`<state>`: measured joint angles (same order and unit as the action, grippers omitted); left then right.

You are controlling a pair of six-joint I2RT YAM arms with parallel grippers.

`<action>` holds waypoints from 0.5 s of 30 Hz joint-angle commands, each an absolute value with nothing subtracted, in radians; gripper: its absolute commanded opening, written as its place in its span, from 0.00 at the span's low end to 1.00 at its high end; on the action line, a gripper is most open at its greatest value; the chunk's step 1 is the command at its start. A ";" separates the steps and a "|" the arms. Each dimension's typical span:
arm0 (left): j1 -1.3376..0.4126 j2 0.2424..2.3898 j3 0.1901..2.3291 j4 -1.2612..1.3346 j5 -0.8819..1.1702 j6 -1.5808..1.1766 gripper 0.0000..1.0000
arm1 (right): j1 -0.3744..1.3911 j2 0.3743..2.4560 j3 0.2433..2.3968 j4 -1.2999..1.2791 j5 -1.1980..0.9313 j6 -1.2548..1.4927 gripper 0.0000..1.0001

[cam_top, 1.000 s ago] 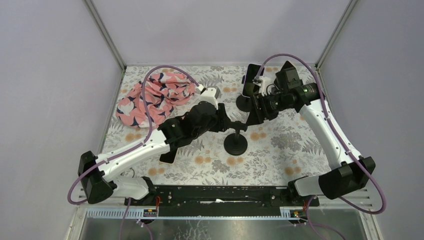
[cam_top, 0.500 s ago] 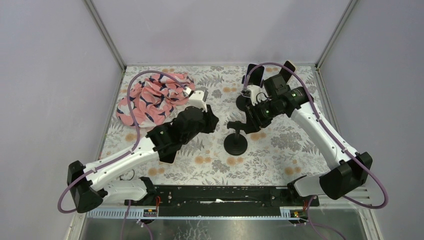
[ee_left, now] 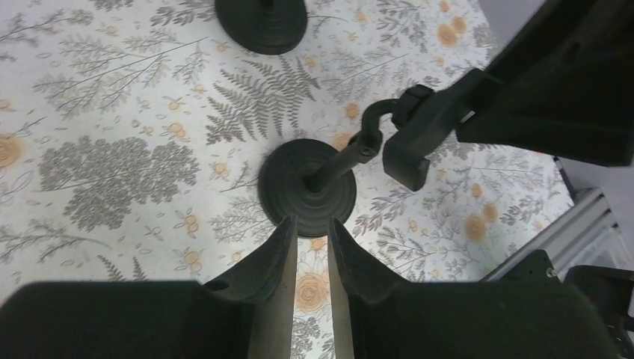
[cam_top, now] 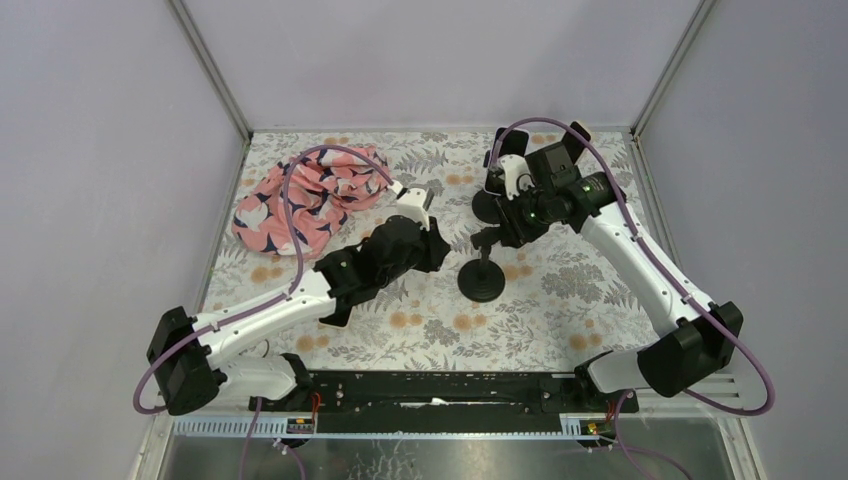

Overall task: Place the phone on the phone stand
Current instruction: Adjust the phone stand at the center of the board.

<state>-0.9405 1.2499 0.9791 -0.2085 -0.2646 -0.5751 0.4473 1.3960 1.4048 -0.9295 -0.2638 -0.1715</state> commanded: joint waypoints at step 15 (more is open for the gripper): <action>-0.951 1.165 0.876 0.127 -0.043 -0.655 0.43 | 0.279 1.144 1.300 -0.819 -0.468 -0.471 0.67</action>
<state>-0.9409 1.1782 0.8902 0.0101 -0.0845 -0.6067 0.2935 1.2182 1.3281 -0.8726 -0.4259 -0.3706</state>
